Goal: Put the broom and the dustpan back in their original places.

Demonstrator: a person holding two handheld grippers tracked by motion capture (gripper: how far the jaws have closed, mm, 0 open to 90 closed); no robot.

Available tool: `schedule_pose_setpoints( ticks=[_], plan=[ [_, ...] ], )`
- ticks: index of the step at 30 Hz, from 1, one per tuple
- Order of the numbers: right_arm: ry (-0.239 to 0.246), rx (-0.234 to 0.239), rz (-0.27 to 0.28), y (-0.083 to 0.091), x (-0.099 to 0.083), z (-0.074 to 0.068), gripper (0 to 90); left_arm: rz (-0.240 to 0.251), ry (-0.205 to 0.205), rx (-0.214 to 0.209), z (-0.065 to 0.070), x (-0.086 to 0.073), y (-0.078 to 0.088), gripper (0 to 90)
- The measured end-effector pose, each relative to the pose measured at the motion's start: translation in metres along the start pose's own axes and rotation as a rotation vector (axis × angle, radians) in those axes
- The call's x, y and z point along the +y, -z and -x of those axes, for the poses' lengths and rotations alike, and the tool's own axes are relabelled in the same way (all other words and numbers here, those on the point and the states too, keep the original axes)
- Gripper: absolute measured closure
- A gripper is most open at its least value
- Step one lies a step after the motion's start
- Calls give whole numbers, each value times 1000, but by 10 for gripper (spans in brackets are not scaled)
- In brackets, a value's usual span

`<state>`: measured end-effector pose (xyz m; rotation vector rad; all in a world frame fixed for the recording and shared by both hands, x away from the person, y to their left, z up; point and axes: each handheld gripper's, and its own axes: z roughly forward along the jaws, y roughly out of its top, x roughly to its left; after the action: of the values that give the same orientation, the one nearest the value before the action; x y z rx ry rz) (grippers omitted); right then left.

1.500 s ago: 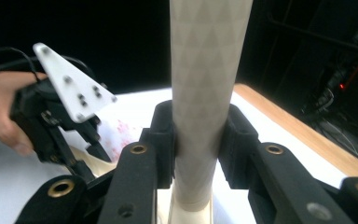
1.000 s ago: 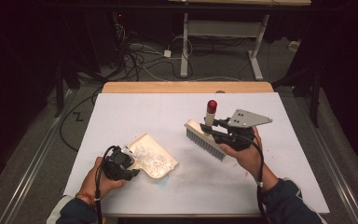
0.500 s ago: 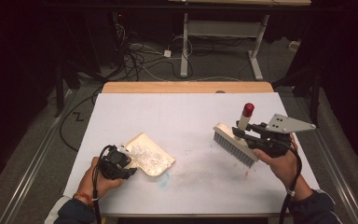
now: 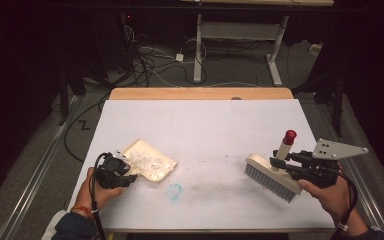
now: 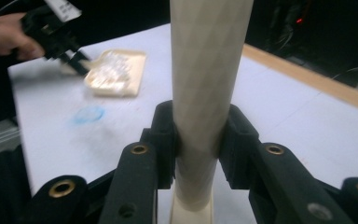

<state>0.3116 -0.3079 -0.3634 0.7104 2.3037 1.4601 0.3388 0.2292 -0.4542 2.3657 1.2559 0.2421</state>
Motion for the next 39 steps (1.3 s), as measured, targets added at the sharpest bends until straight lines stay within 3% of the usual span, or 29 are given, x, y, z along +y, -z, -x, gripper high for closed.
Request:
schedule_pose_setpoints(
  ticks=[5, 11, 16, 19, 21, 23, 28, 30, 33, 35, 37, 39],
  plan=[
    [-25, 101, -41, 8, -11, 6, 711, 6, 57, 21, -6, -2, -1, 631],
    [-58, 174, -99, 2, -20, 16, 710, 16, 124, 46, -9, -3, -4, 630],
    [-72, 102, -104, -3, -21, 29, 699, 4, 131, 50, -4, -1, -8, 625],
    [-84, 82, -106, -6, -22, 35, 686, 4, 137, 46, -1, 0, -9, 603],
    [-85, 70, -111, -8, -22, 38, 675, 13, 149, 36, 2, 1, -8, 573],
    [-81, 30, -118, -9, -21, 40, 652, 17, 156, 23, 6, 0, -6, 527],
    [-100, -25, -139, -15, -20, 49, 617, 41, 142, -16, 22, -4, 1, 460],
    [-97, -63, -157, -20, -17, 53, 605, 46, 127, -30, 27, -7, 3, 458],
    [-105, -80, -173, -29, -13, 60, 588, 70, 96, -34, 30, -11, 4, 429],
    [-106, -131, -197, -37, -10, 64, 573, 86, 67, -27, 31, -13, 5, 415],
    [-111, -153, -199, -45, -8, 68, 576, 138, 27, -33, 32, -15, 8, 377],
    [-109, -178, -206, -54, -6, 71, 569, 196, -16, -7, 35, -17, 11, 342]
  ],
)
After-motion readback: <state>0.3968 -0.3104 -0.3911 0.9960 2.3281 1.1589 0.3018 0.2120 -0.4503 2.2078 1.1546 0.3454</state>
